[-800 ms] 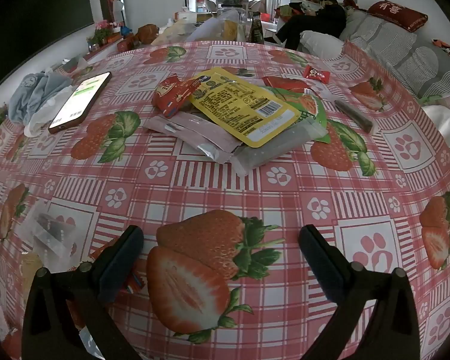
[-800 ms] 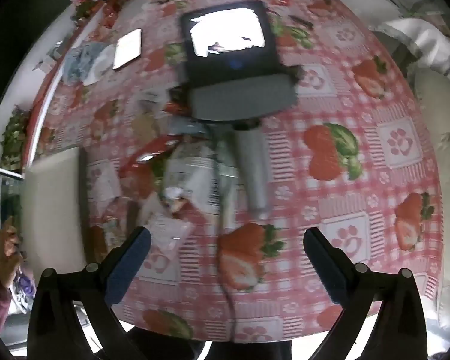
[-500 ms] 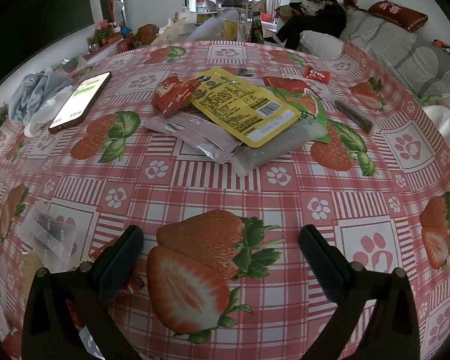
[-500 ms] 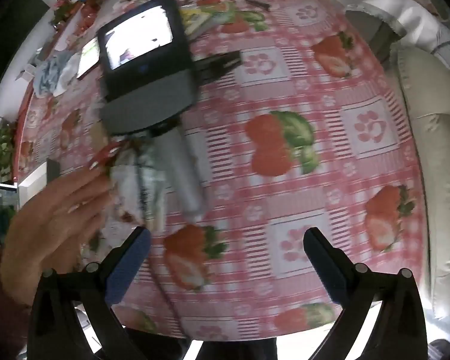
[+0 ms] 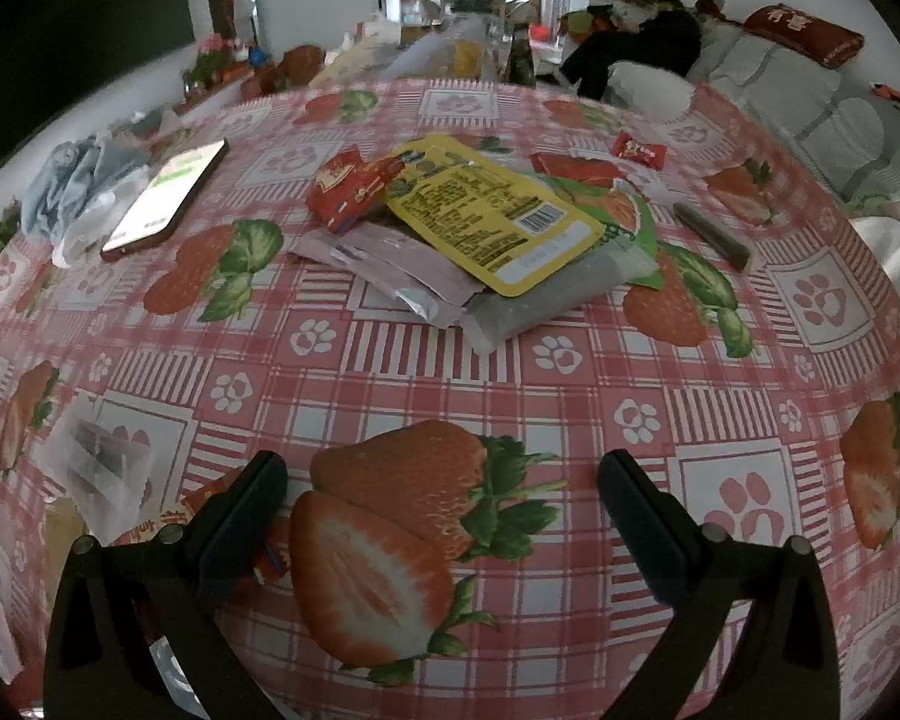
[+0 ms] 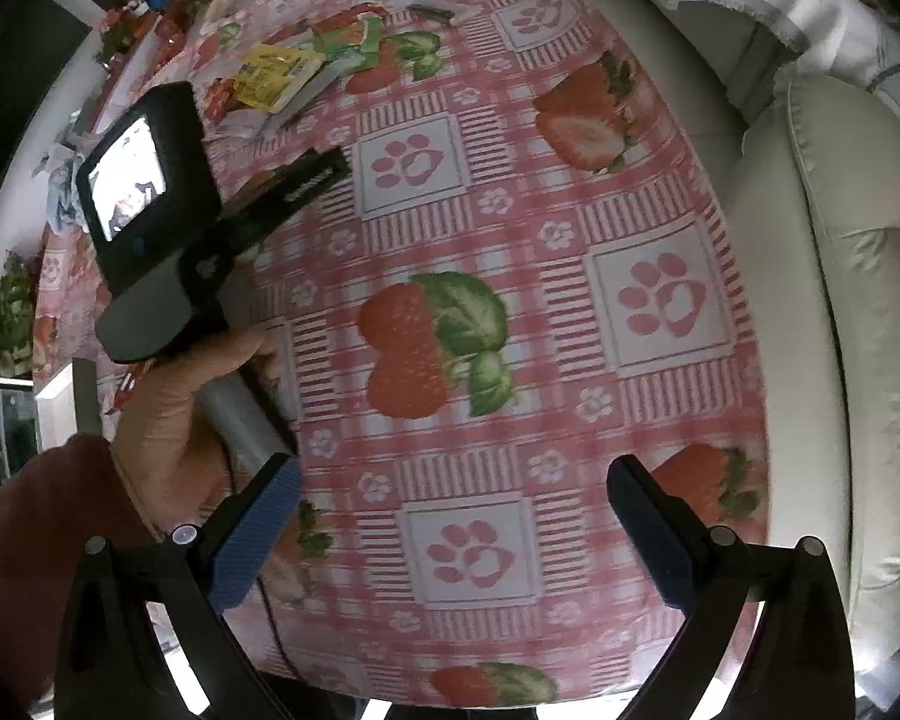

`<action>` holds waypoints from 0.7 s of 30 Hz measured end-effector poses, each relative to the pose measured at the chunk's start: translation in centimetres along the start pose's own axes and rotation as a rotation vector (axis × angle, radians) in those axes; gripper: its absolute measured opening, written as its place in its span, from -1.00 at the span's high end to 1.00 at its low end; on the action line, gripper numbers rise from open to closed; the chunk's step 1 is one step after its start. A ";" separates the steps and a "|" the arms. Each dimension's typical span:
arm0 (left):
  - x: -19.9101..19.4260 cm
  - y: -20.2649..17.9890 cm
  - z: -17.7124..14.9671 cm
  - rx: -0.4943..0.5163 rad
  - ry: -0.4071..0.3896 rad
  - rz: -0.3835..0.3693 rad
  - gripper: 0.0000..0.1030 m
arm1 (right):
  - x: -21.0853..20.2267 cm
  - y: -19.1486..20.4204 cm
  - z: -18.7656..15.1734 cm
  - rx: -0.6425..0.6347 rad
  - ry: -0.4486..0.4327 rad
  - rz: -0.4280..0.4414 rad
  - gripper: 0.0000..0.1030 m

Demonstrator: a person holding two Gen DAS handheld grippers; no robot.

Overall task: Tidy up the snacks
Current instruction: 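Move both tools over the snack pile on the tablecloth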

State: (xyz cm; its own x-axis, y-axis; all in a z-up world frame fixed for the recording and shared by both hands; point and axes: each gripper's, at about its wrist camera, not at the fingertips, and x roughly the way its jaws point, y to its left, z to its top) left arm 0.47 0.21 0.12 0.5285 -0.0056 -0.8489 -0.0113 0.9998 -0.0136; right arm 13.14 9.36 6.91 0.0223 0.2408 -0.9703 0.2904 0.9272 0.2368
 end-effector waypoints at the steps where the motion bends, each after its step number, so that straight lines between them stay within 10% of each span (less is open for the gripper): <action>1: 0.1 -0.3 0.5 0.019 0.056 -0.012 -1.00 | 0.0 -0.4 0.2 -0.003 0.001 -0.005 -0.98; 4: 0.0 -0.5 1.8 0.095 0.277 -0.124 -1.00 | -0.2 -1.1 1.0 -0.010 0.014 -0.029 -0.98; 12: -12.9 7.8 2.5 0.111 0.230 -0.203 -1.00 | -0.7 2.2 2.9 -0.098 0.020 0.018 -0.98; 21: -14.8 16.7 -2.0 0.166 0.328 0.045 -1.00 | 1.2 9.4 1.3 -0.158 0.075 0.004 -0.98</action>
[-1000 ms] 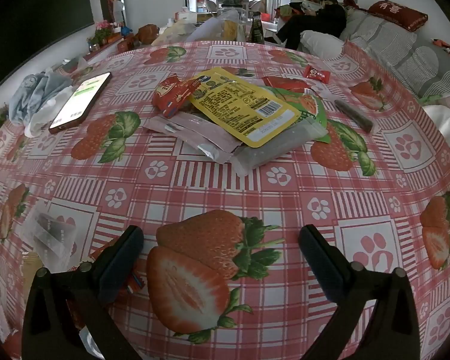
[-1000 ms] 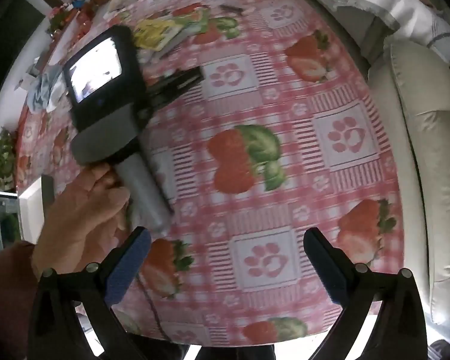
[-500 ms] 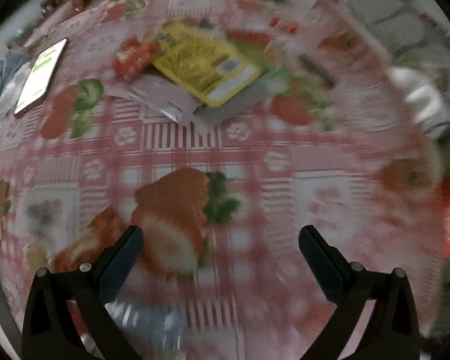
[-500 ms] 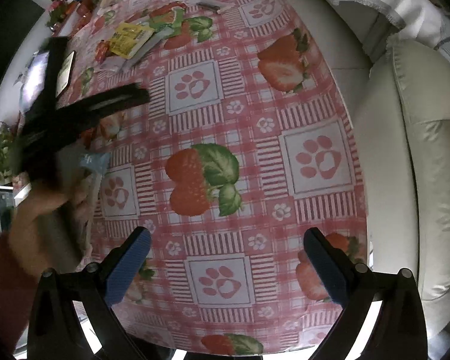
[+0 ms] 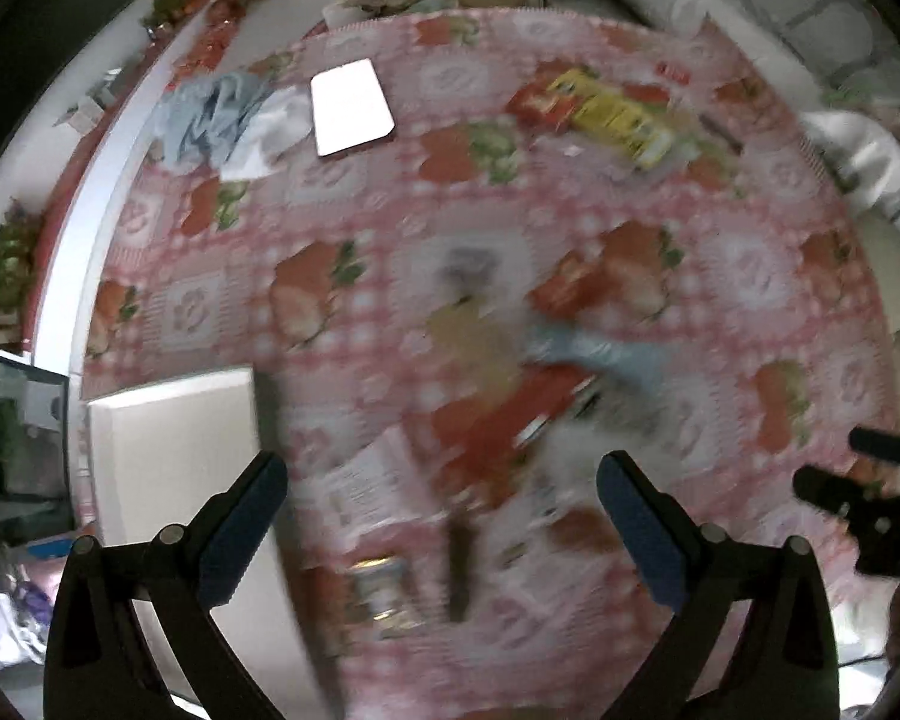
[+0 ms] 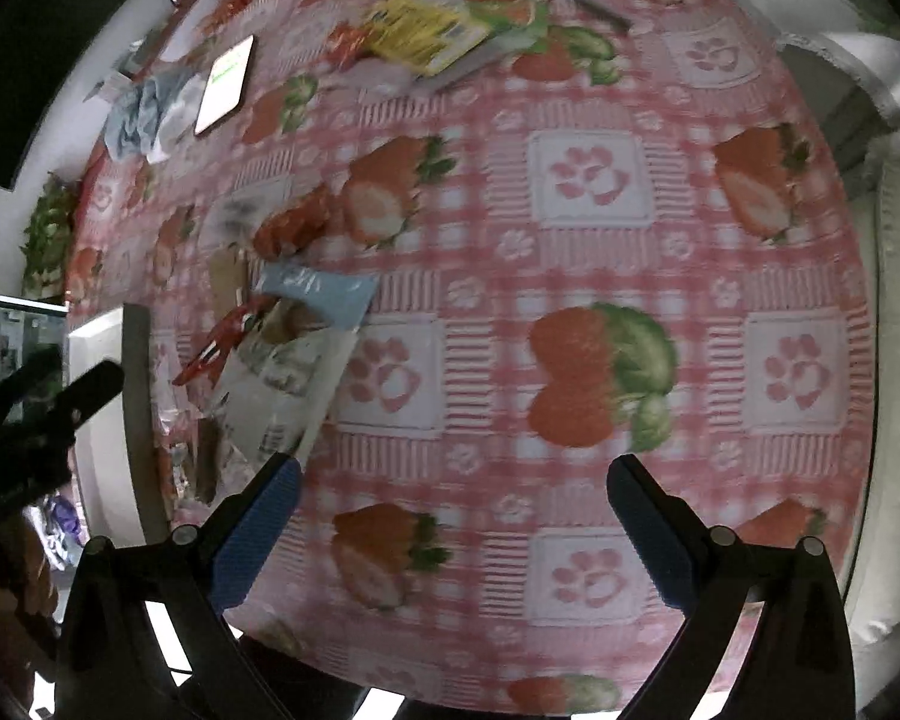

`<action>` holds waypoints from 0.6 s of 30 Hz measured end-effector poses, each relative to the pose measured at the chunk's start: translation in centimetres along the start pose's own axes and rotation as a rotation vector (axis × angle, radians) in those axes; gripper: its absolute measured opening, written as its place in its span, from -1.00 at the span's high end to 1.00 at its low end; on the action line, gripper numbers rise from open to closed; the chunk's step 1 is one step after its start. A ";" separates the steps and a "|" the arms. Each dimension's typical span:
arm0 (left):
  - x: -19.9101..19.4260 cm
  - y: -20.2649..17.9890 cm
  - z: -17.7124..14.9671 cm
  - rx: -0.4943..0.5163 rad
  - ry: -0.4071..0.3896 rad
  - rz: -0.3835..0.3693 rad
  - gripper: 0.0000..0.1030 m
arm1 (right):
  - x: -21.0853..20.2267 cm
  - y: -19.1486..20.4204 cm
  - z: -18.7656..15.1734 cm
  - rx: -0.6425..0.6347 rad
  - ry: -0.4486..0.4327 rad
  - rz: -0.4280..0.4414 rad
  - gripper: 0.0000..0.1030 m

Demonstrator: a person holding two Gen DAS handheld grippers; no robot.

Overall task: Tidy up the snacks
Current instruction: 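Move both tools over the snack pile on the tablecloth, then grasp the clear snack bag with the right tool while the left tool grasps the tan bar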

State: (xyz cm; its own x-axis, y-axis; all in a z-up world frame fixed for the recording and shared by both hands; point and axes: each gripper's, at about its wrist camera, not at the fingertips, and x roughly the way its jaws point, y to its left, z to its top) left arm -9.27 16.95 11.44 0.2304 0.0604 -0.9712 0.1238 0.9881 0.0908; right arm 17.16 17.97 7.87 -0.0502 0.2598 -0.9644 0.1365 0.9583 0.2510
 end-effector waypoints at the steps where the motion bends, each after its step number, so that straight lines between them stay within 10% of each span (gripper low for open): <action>1: 0.3 0.6 -0.3 0.008 0.018 -0.001 -1.00 | 0.3 0.6 -0.2 0.011 0.009 -0.003 -0.98; 12: 3.7 3.9 1.8 0.075 0.094 -0.047 -1.00 | 3.3 4.0 1.7 0.178 0.065 -0.016 -0.98; 18: 4.4 3.6 0.7 0.161 0.112 -0.038 -1.00 | 5.0 9.0 2.6 -0.122 0.079 -0.102 -0.98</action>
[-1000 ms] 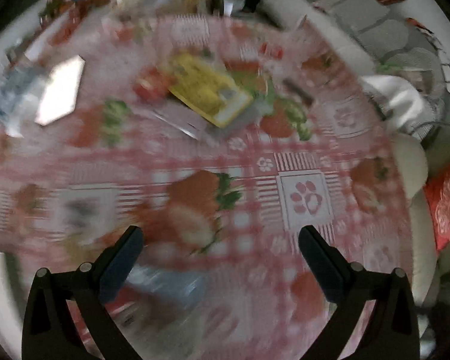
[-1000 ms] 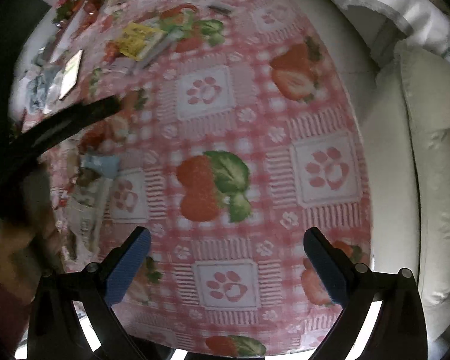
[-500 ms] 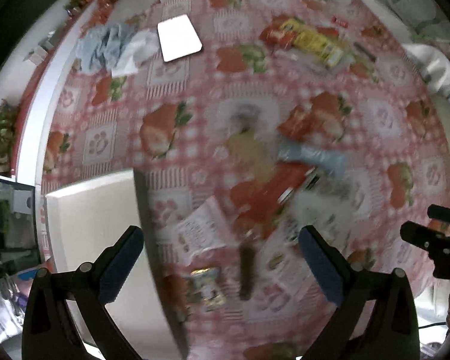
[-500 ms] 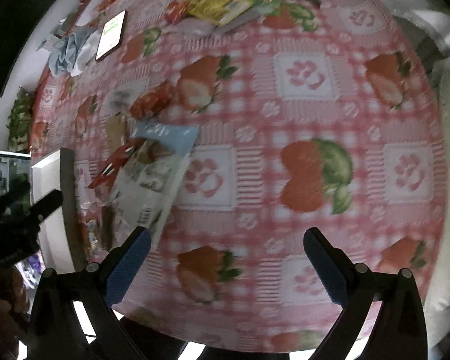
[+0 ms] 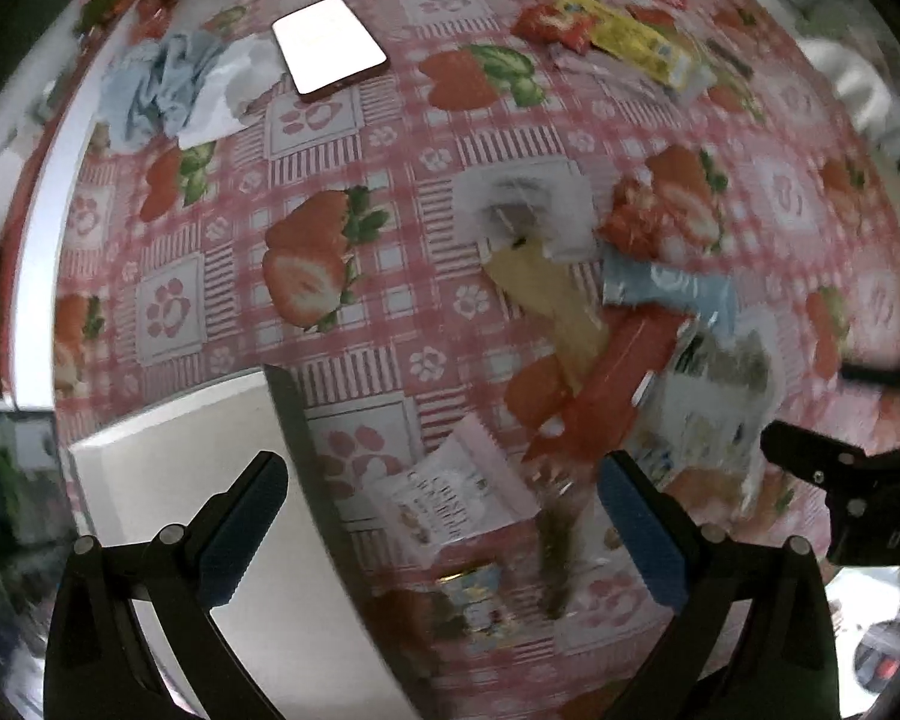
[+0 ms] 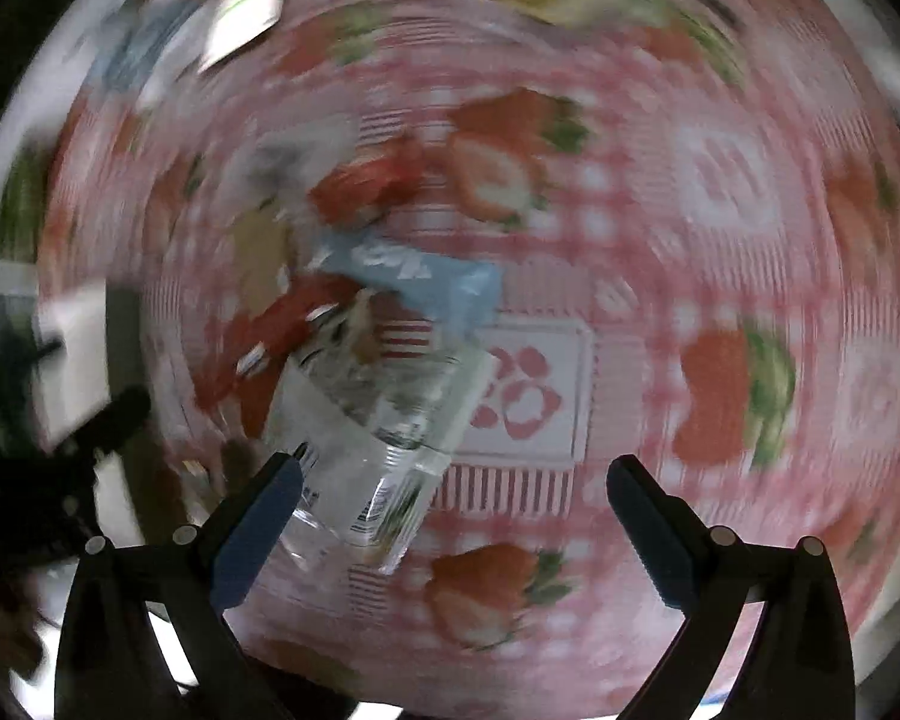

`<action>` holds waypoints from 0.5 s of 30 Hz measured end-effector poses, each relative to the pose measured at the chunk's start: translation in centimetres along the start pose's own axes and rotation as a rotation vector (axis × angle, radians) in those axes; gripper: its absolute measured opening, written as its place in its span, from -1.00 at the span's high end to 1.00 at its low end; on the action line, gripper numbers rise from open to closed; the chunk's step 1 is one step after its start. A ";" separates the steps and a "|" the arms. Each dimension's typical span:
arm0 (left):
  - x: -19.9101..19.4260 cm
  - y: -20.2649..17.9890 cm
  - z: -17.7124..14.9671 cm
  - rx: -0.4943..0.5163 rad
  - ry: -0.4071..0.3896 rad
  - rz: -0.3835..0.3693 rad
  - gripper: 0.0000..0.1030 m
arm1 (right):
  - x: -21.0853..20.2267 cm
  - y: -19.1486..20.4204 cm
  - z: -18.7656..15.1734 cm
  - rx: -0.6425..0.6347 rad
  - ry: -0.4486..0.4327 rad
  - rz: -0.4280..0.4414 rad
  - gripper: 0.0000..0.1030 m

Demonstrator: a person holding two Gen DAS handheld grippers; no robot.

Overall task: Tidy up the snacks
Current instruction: 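Grasp the clear snack bag with the right tool while the left tool grasps the tan bar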

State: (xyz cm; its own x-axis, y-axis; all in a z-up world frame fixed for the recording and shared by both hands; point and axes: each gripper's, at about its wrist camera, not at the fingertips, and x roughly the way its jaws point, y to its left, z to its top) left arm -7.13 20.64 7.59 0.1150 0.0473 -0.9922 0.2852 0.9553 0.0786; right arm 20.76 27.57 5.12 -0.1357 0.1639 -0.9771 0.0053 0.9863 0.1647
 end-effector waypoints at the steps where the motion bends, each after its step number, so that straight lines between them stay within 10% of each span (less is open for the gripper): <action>1: 0.0 0.0 -0.3 0.022 -0.001 0.006 -1.00 | 0.2 1.4 0.1 -0.127 -0.006 -0.038 -0.98; 6: -0.1 1.1 -1.2 0.053 0.005 -0.010 -1.00 | 2.4 6.0 0.0 -0.522 0.009 -0.131 -0.98; 13: 0.5 1.4 -1.7 0.043 0.039 0.005 -1.00 | 5.5 8.0 1.3 -0.572 0.058 -0.112 -0.93; 15: 0.7 0.9 -1.5 0.049 0.051 0.002 -1.00 | 6.2 7.7 1.6 -0.517 0.084 -0.106 -0.29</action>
State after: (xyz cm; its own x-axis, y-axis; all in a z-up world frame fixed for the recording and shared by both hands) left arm -8.17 22.00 6.83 0.0676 0.0649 -0.9956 0.3311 0.9399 0.0837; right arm 21.49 36.25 0.12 -0.1879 0.0412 -0.9813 -0.4987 0.8567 0.1314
